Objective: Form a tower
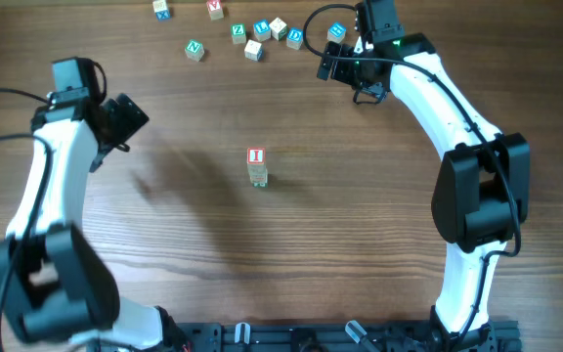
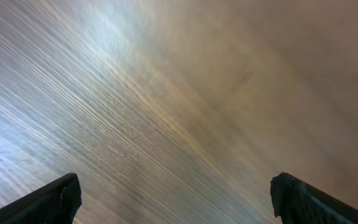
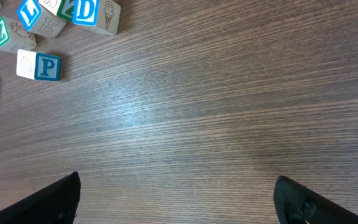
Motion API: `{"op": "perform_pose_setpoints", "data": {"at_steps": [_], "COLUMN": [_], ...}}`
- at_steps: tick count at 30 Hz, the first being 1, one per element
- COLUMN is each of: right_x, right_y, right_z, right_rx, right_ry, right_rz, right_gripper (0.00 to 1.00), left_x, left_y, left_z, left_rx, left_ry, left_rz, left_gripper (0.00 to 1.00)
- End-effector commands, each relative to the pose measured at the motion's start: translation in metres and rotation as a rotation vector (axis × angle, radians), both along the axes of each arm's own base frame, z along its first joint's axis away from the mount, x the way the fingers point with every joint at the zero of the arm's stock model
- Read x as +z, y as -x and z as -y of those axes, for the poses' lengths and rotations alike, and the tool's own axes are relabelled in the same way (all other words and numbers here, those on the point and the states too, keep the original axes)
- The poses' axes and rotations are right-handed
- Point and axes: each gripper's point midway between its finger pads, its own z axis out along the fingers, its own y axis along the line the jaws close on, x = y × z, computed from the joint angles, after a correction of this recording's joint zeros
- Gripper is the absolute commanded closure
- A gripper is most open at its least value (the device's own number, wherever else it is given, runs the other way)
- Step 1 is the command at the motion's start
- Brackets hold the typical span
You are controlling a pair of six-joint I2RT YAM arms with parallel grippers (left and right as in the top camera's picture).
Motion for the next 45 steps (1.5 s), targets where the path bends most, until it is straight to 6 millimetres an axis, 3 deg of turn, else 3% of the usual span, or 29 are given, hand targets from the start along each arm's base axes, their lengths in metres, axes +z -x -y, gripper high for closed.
{"op": "perform_pose_setpoints", "data": {"at_steps": [1,9,13,21,25,27,34,38,40,42,45], "right_x": [-0.006,-0.006,-0.006,-0.006,-0.006,-0.006,-0.006,-0.006,-0.006,-0.006,-0.006], "right_y": [0.000,0.000,0.000,0.000,0.000,0.000,0.000,0.000,0.000,0.000,0.000], "right_z": [0.002,0.002,0.002,0.002,0.002,0.002,0.002,0.002,0.002,0.002,0.002], "right_rx": [-0.007,-0.007,-0.007,-0.007,-0.007,-0.007,-0.007,-0.007,-0.007,-0.007,-0.007], "right_ry": [0.017,0.017,0.017,0.016,0.017,0.016,0.017,0.017,0.017,0.017,0.017], "right_rz": [-0.006,-0.006,-0.006,-0.006,-0.006,-0.006,-0.006,-0.006,-0.006,-0.006,-0.006], "right_gripper": [0.00,0.00,0.00,0.00,0.00,0.00,0.00,0.00,0.00,0.00,0.00], "left_x": [0.069,0.184,0.226,0.293,0.302,0.297,0.241,0.218,0.216,0.225,0.258], "left_y": [0.003,0.042,0.069,0.132,0.160,0.177,0.220,0.221,0.212,0.202,0.188], "left_z": [0.000,0.009,0.015,0.029,0.035,0.039,0.049,0.055,0.061,0.069,0.082], "left_rx": [-0.006,-0.006,-0.005,-0.005,-0.005,-0.005,-0.005,-0.030,-0.065,-0.112,-0.204], "left_ry": [-0.043,-0.114,-0.144,-0.198,-0.207,-0.204,-0.163,-0.138,-0.121,-0.108,-0.117], "left_rz": [0.178,0.494,0.625,0.862,0.903,0.888,0.713,0.716,0.782,0.885,1.113], "left_gripper": [0.00,0.00,0.00,0.00,0.00,0.00,0.00,0.00,0.00,0.00,0.00]}}
